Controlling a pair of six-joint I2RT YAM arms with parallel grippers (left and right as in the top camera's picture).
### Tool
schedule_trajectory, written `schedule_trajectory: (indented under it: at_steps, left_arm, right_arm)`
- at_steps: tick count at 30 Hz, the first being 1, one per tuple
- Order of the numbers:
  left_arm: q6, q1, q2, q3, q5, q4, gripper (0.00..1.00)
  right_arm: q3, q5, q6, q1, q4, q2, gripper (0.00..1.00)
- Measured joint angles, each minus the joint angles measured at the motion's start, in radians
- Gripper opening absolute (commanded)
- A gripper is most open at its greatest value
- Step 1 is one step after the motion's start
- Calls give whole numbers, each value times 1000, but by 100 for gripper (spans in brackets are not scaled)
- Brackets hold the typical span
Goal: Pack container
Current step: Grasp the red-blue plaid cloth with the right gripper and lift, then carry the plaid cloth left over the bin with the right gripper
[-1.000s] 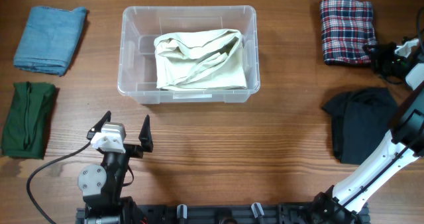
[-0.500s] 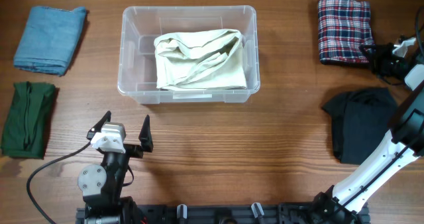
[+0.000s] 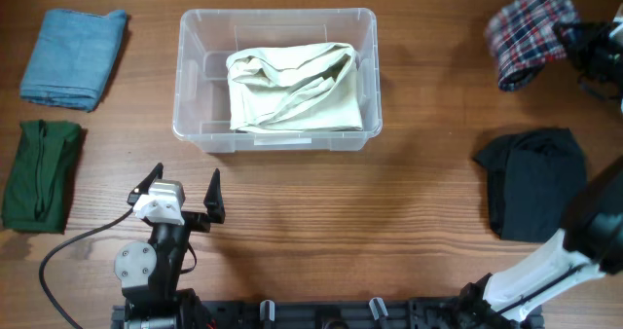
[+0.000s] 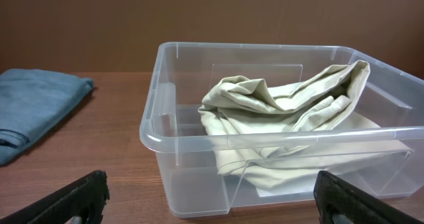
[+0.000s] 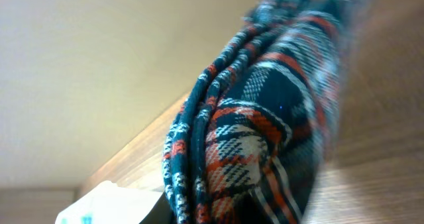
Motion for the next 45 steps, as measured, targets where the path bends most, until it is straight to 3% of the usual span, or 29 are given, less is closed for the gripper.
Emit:
schedule_trajectory:
  at_steps: [11, 18, 33, 45]
  left_arm:
    - [0, 0, 0, 0, 0, 0, 100]
    - [0, 0, 0, 0, 0, 0, 100]
    - [0, 0, 0, 0, 0, 0, 100]
    - [0, 0, 0, 0, 0, 0, 100]
  right_arm:
    - [-1, 50, -87, 175, -60, -233, 4]
    - [-1, 48, -89, 396, -60, -319, 4]
    - [0, 77, -68, 965, 69, -323, 4]
    - [3, 172, -114, 1052, 182, -197, 4]
